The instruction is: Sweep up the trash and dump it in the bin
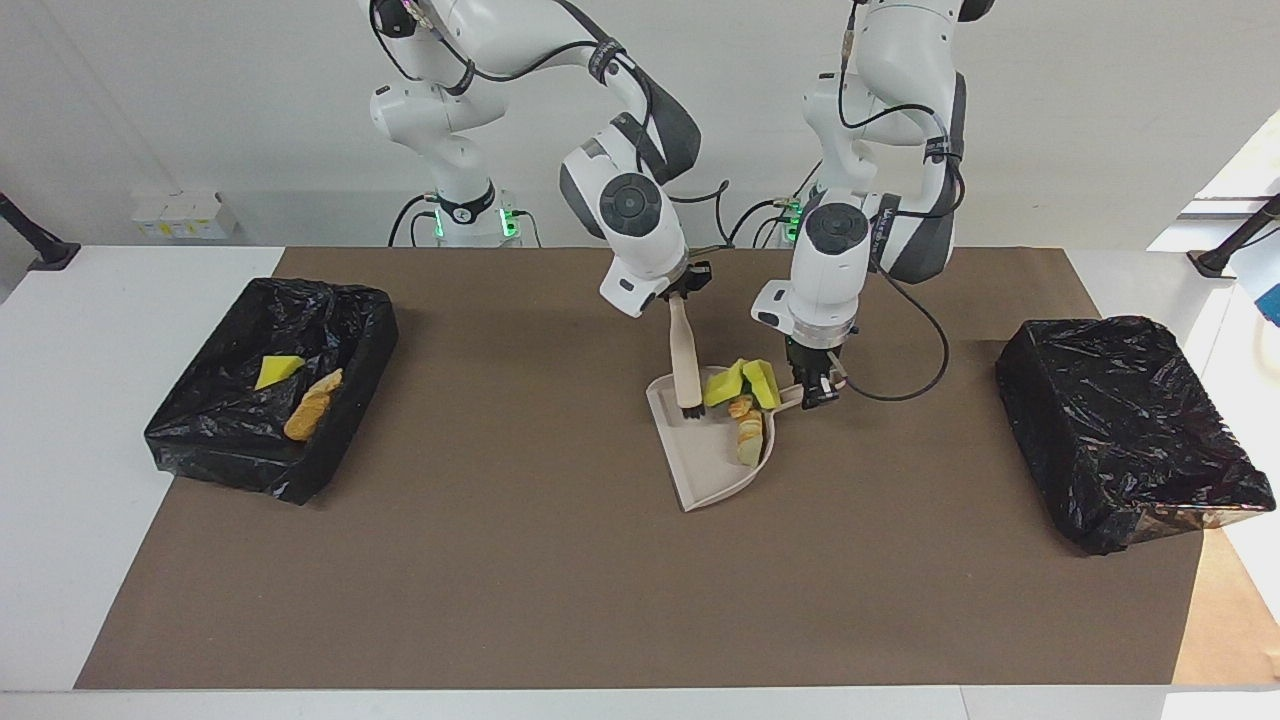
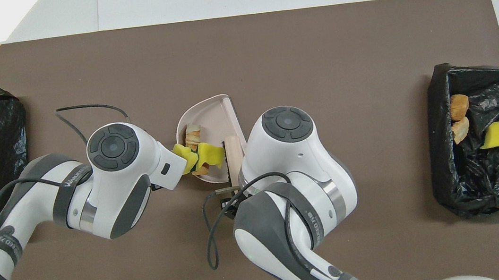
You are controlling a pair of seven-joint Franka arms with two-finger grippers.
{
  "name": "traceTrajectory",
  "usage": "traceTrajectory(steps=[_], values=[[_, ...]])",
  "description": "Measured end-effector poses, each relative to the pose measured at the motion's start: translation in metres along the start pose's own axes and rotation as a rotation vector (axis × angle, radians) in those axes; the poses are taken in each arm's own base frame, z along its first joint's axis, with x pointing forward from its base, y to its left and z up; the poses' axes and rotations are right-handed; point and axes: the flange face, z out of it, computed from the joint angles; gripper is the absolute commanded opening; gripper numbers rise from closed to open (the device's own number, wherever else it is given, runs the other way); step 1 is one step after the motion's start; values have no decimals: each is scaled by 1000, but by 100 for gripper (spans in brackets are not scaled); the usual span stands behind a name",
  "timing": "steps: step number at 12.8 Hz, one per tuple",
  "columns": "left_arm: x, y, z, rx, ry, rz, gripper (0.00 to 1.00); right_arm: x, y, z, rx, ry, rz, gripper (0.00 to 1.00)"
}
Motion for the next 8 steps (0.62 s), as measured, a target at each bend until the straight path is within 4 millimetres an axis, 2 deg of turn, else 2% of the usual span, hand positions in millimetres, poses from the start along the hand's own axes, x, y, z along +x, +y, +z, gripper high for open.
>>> traceTrajectory(steps=[4, 6, 8], values=[[-5, -3, 0, -1, 3, 2, 0, -6, 10, -31, 17, 40, 13, 0], [-6, -4, 1, -2, 2, 1, 0, -11, 26, -55, 20, 44, 33, 0], [-18, -11, 2, -11, 11, -10, 0, -23, 45, -80, 10, 29, 56, 0]])
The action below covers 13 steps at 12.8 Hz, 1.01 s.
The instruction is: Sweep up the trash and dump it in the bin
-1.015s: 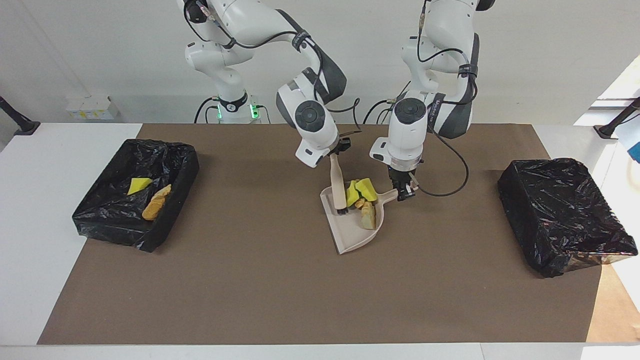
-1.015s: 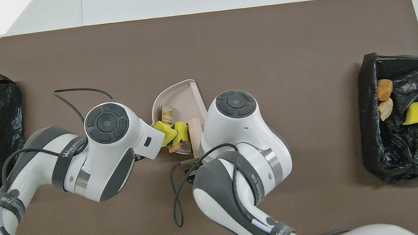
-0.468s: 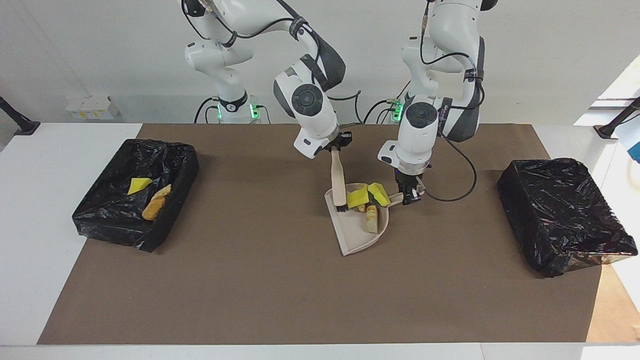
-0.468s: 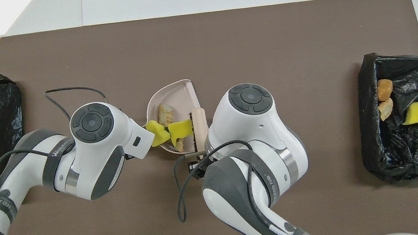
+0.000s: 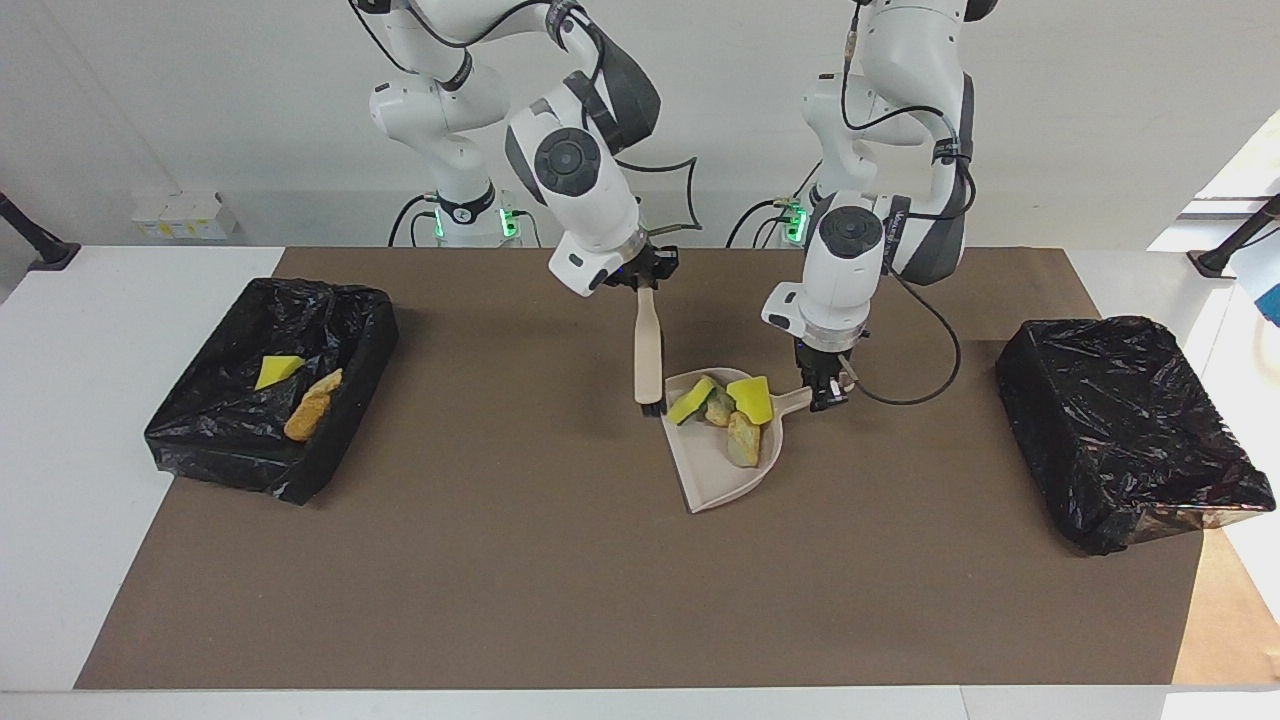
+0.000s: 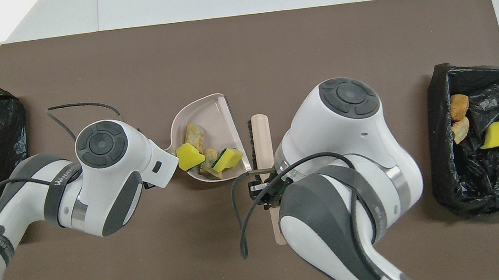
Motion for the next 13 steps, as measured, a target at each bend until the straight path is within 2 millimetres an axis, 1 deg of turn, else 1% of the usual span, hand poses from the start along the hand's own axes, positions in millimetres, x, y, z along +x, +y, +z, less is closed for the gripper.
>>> traceTrajectory(steps=[1, 2, 3, 4, 6, 7, 8, 10, 11, 12, 13], values=[[-7, -4, 1, -12, 18, -6, 0, -8, 4, -8, -13, -11, 0, 0], [-11, -8, 1, -22, 42, -8, 0, -18, 3, -10, -28, -20, -9, 0], [-13, -10, 1, -29, 63, -7, 0, -30, -1, -6, -43, -28, -18, 0], [-14, -12, 2, -33, 82, -8, 0, -44, -8, 4, -65, -37, -22, 0], [-23, -19, 2, -46, 123, -9, 0, -80, -19, 35, -112, -25, -22, 0], [-29, -24, 0, -47, 140, -5, 0, -99, -22, 52, -126, 2, -19, 0], [-35, -30, -2, -42, 149, -5, 0, -118, -19, 68, -139, 28, -21, 0], [-48, -41, -9, -29, 156, -13, 0, -155, -2, 95, -173, 50, -20, 0], [-55, -47, -14, -29, 156, -15, 0, -170, 7, 104, -189, 57, -5, 0], [-62, -53, -21, -36, 154, -14, 0, -182, 10, 114, -197, 71, 10, 0], [-72, -62, -31, -45, 150, -11, 0, -191, 11, 127, -200, 90, 25, 0]])
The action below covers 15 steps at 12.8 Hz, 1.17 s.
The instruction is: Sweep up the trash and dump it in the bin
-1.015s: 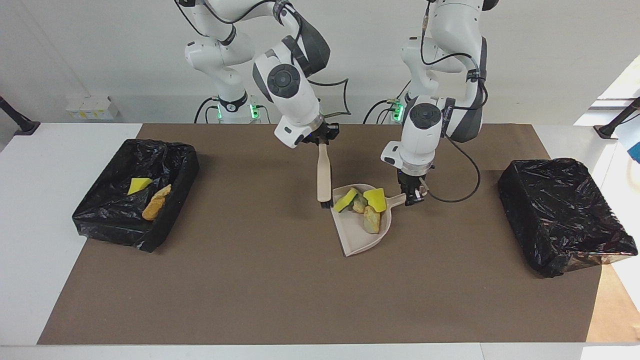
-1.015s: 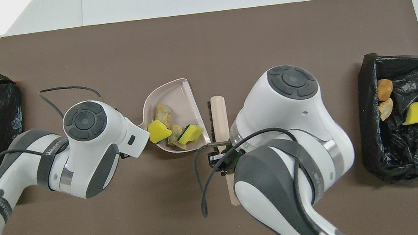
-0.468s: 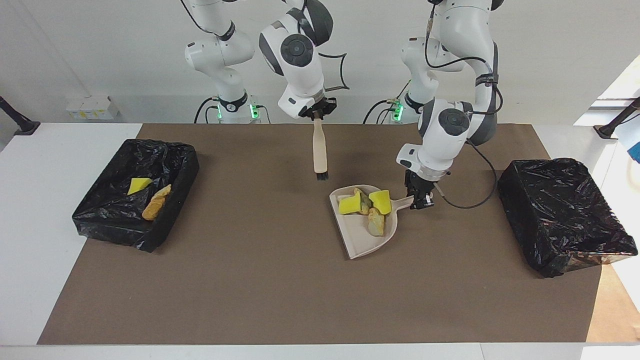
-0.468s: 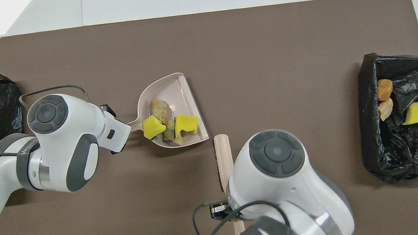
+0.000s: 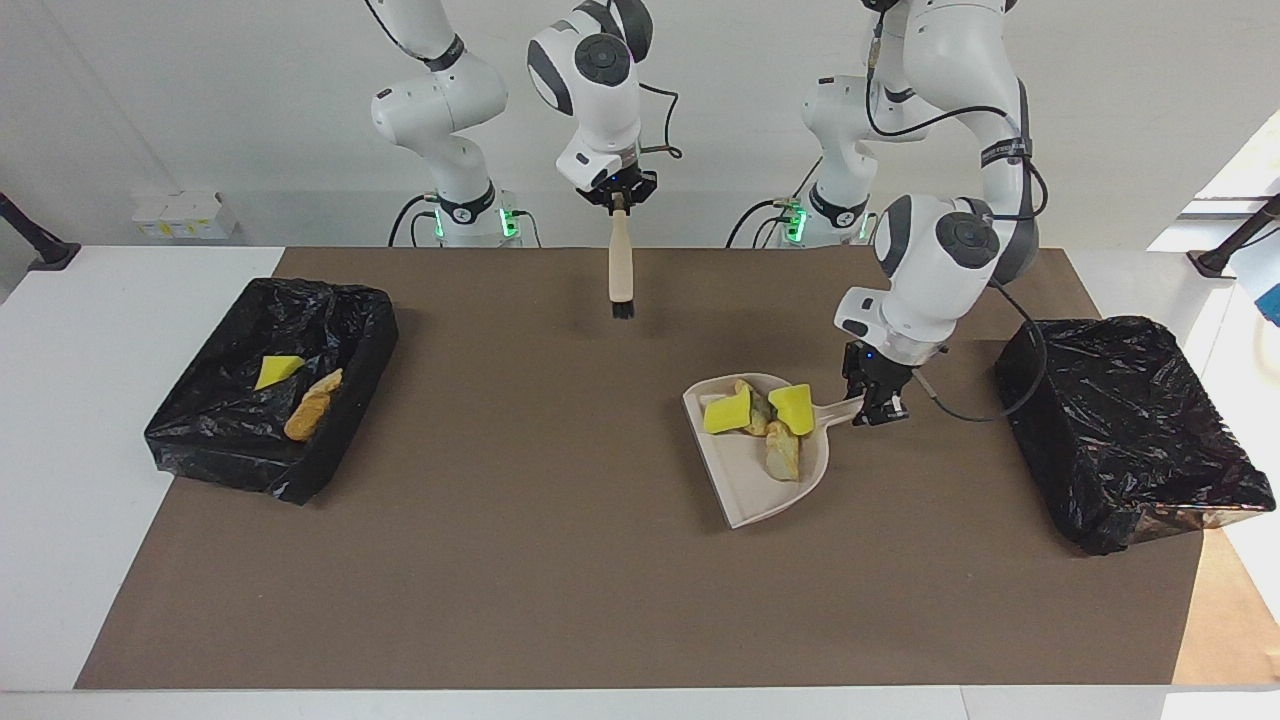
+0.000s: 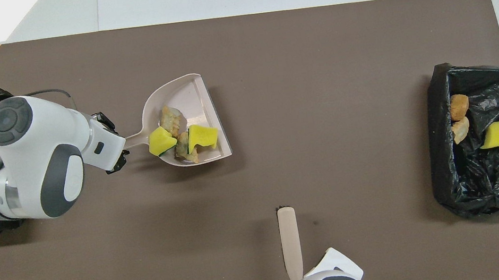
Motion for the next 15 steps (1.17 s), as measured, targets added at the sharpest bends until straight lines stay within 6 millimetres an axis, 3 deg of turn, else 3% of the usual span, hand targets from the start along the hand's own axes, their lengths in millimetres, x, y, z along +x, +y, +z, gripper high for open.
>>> traceTrajectory(steps=[2, 5, 8, 11, 13, 14, 15], values=[[-23, -21, -31, -12, -3, 8, 0, -7, -2, 23, -1, 22, 6, 0], [-65, -52, -58, -7, -1, -25, 0, -7, 3, 48, -5, 34, 8, 0], [-114, -83, -75, -10, -1, -18, 0, -7, 5, 74, -17, 34, 5, 0], [-165, -102, -78, 2, 0, -15, 0, -5, 1, 94, -35, 15, -2, 0], [-198, -109, -83, 8, 0, 3, 0, -4, 1, 97, -39, 10, -1, 14], [-217, -112, -88, 7, 0, 14, 0, -3, 1, 97, -38, 10, -1, 16], [-236, -114, -96, 6, 0, 29, 0, -3, 0, 96, -37, 10, -1, 28]])
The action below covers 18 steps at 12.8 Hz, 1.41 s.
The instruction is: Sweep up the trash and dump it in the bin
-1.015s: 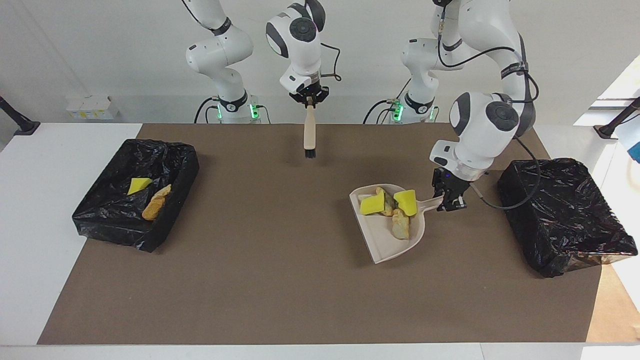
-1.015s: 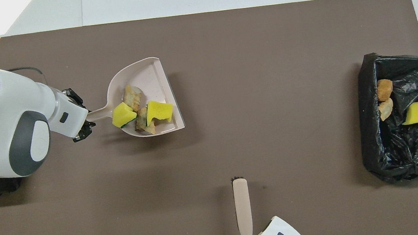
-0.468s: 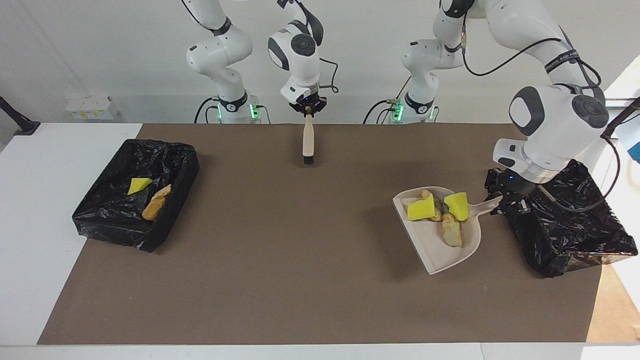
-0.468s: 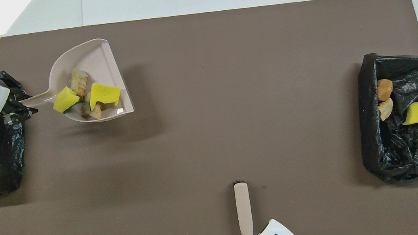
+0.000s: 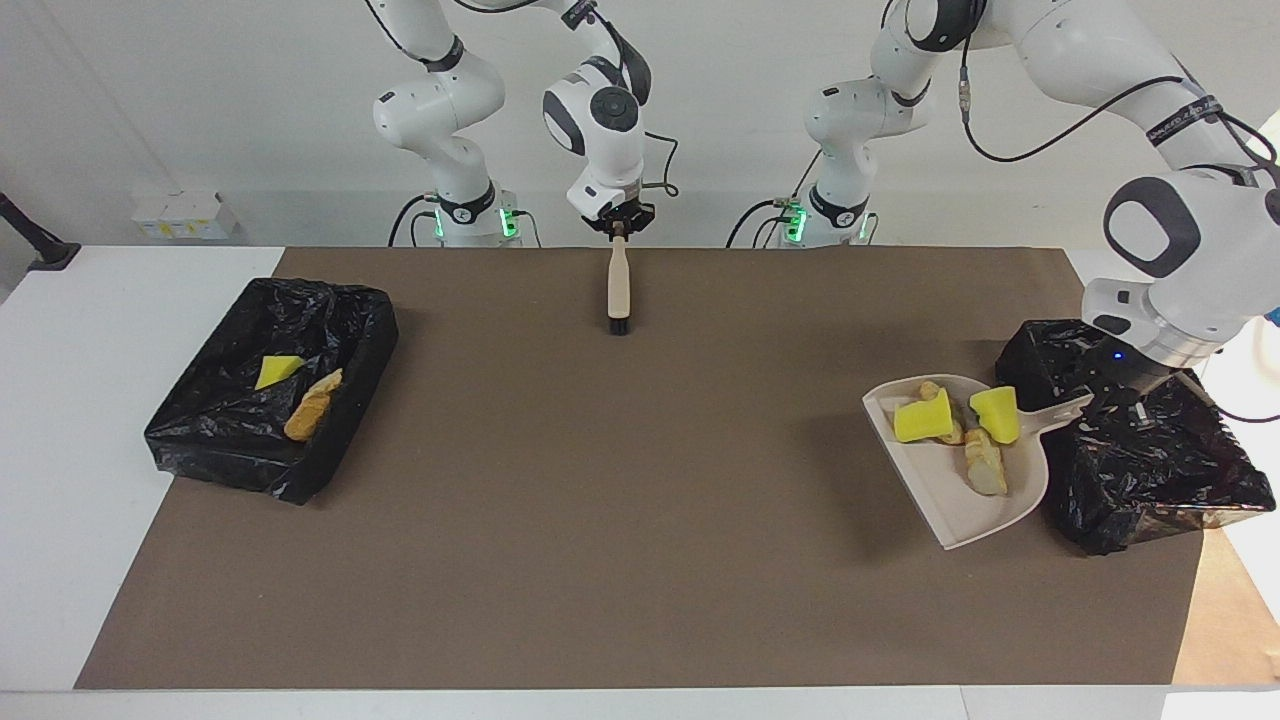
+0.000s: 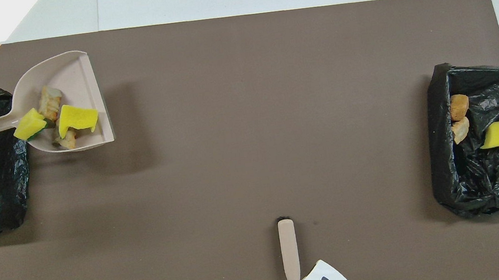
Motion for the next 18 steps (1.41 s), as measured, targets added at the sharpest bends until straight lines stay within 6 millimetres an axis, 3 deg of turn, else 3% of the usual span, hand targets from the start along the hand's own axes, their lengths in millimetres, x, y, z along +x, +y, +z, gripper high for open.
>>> traceTrajectory(steps=[1, 3, 6, 7, 8, 10, 12, 18], values=[[-19, -1, -9, 0, 0, 13, 0, 2, -2, -1, 2, -1, 1, 41], [-60, 1, -25, 9, -5, 48, 0, 5, -5, -1, 4, -5, 2, 44], [-124, 8, -43, 19, -71, 96, 0, 9, -7, -4, 10, -6, 7, 63], [-143, 12, -49, 23, -96, 103, 0, 14, -6, -10, 15, -10, 17, 96], [-162, 15, -54, 26, -112, 106, 0, 22, -3, -23, 17, -27, 39, 100], [-198, 22, -66, 45, -146, 102, 0, 47, 10, -71, 27, -73, 95, 100], [-214, 23, -75, 60, -212, 110, 0, 69, 32, -125, 39, -107, 96, 100], [-215, 5, -81, 73, -536, 184, 0, 115, 132, -232, 75, -106, 100, 100]])
